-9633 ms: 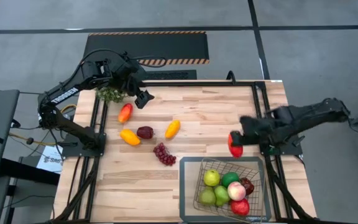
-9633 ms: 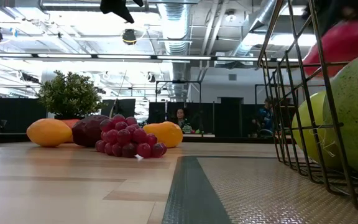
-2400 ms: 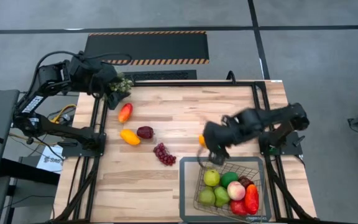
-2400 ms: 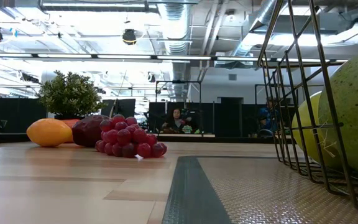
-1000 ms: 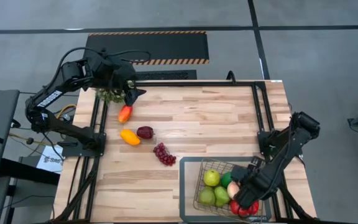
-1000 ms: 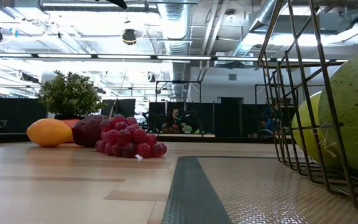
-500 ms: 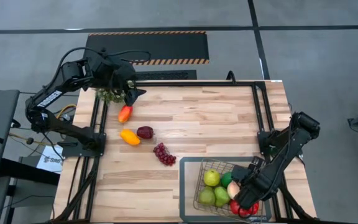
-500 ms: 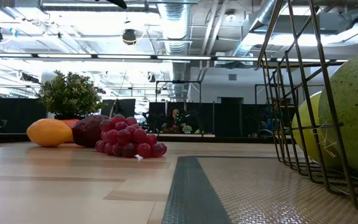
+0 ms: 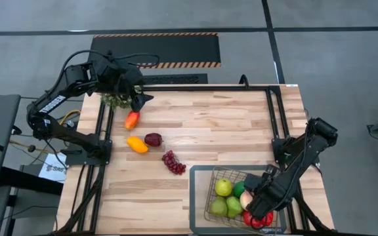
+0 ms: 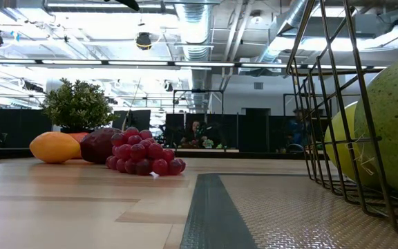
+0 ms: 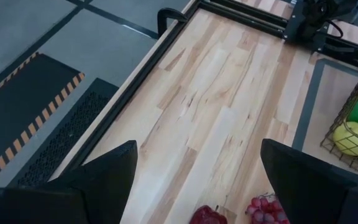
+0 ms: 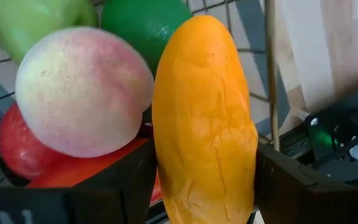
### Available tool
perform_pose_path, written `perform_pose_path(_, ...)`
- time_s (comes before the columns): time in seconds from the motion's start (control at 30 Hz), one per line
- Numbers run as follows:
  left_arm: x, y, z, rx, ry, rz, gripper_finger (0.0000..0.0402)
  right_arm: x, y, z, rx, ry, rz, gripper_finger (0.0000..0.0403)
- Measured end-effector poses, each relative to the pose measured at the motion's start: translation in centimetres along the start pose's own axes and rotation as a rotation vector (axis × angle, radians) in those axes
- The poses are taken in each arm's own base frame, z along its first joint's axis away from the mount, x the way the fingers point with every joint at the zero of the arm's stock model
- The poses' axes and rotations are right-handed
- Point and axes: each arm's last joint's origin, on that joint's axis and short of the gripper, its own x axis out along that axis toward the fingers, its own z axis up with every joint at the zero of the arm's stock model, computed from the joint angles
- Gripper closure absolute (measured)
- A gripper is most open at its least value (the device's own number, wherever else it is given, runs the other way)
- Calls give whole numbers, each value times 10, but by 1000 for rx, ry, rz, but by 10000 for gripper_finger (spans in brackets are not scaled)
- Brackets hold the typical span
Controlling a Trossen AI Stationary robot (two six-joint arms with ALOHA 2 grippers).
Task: Build produce basket
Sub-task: Put the right yellow mango into the wire basket
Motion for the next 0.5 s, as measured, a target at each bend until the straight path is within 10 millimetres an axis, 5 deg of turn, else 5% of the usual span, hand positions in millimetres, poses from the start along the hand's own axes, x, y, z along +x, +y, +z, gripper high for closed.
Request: perform_pose_path(0.5,0,1,1,-1,-16,28,74,0,-1,4,16,65,16,98)
